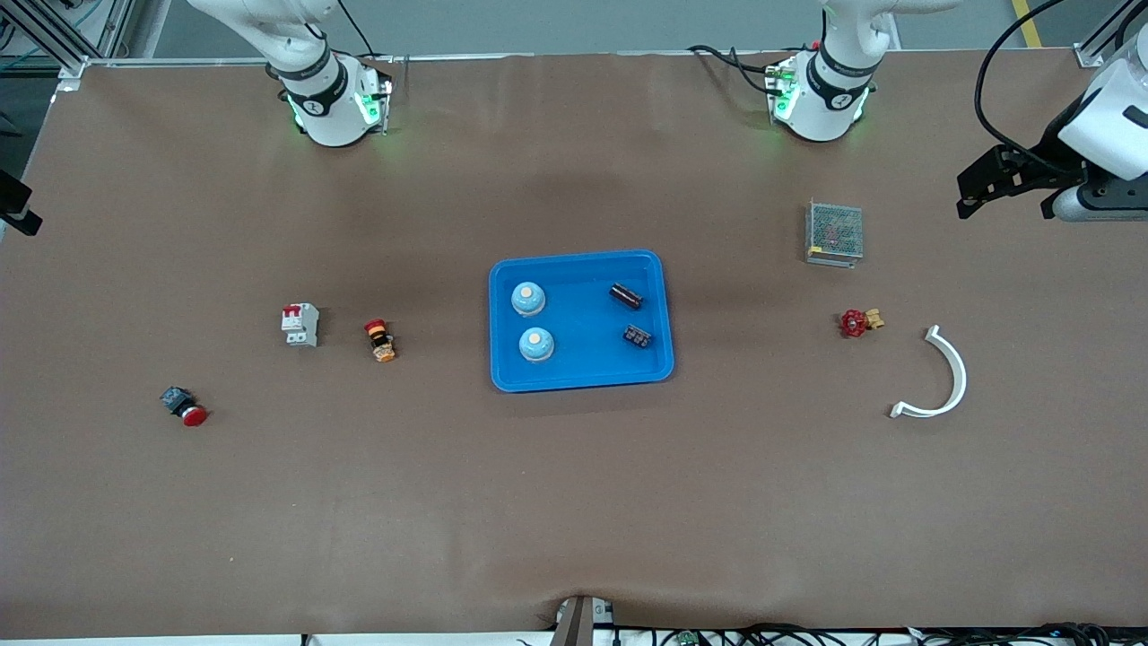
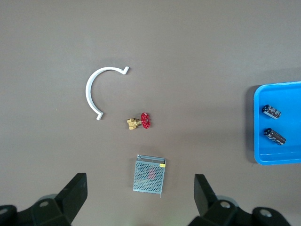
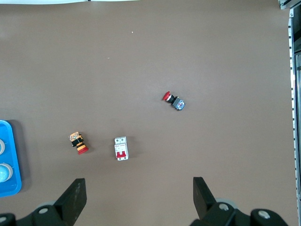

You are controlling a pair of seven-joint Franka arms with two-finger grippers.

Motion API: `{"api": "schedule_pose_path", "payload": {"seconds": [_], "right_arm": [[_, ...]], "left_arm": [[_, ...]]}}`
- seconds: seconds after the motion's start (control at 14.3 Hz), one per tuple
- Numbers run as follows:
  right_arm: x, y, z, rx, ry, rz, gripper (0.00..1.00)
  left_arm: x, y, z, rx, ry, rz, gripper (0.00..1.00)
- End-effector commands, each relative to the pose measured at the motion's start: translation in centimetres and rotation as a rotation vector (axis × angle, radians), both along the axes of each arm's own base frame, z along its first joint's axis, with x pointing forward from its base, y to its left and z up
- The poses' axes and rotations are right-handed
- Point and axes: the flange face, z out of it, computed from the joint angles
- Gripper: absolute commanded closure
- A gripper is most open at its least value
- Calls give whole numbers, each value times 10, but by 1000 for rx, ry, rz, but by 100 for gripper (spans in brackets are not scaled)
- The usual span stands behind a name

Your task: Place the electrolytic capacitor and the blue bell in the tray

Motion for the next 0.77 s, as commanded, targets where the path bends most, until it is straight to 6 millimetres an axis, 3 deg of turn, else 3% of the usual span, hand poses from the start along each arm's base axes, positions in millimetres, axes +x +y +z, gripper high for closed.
{"api": "schedule_pose_path", "payload": {"seconds": [0.0,0.14,0.28,0.56,0.7], "right_arm": [[5,0,2,11,5,17,0],[6,13,-3,13,24,35,0],[11,13,-12,25,41,33,0],[13,-15,-30,210,80,-36,0],[13,-13,-32,210,86,-32,0]], "left_arm": [[-2,0,0,-14,24,-19,0],[-4,0,-3,-13,32,-17,0],[-6,0,4,-13,18,-17,0],[-13,1,13,-17,19,-16,0],[-11,2,28,-20,-14,-8,0]]}}
